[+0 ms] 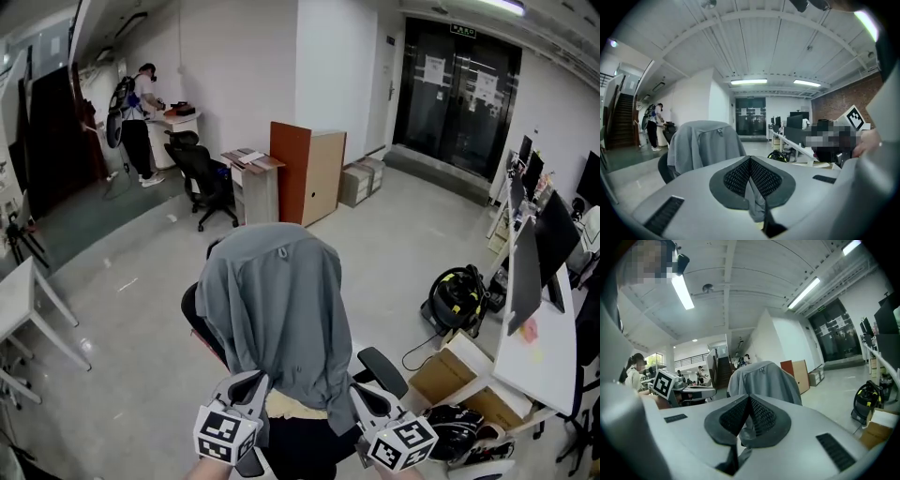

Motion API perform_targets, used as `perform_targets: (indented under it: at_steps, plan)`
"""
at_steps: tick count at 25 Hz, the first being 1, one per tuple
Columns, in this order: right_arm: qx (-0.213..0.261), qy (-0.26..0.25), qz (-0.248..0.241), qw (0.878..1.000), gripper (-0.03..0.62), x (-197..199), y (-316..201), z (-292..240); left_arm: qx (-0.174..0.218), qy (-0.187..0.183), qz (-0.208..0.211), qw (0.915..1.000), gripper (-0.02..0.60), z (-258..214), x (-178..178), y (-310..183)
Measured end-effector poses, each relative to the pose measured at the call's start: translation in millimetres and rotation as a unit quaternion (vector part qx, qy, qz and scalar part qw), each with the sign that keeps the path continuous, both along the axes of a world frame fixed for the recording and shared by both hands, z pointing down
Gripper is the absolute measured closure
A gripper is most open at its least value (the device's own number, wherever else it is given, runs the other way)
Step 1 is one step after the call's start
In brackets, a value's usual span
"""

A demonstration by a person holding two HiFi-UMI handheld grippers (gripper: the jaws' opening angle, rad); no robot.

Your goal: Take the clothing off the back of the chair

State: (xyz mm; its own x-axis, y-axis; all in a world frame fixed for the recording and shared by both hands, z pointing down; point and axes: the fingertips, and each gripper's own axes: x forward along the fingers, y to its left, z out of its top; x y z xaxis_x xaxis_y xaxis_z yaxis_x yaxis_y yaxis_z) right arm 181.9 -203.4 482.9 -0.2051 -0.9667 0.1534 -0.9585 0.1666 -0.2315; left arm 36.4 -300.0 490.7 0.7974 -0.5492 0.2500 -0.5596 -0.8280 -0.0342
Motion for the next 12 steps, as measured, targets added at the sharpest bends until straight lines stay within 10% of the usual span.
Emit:
perform_targets:
  at_steps: [12]
  plan:
    - [-0.028, -0.012, -0.056, 0.998, 0.579, 37.6, -43.9, 22.2, -0.016, -0.002, -0.064, 0.9978, 0.575, 2.5, 23.0, -26.4]
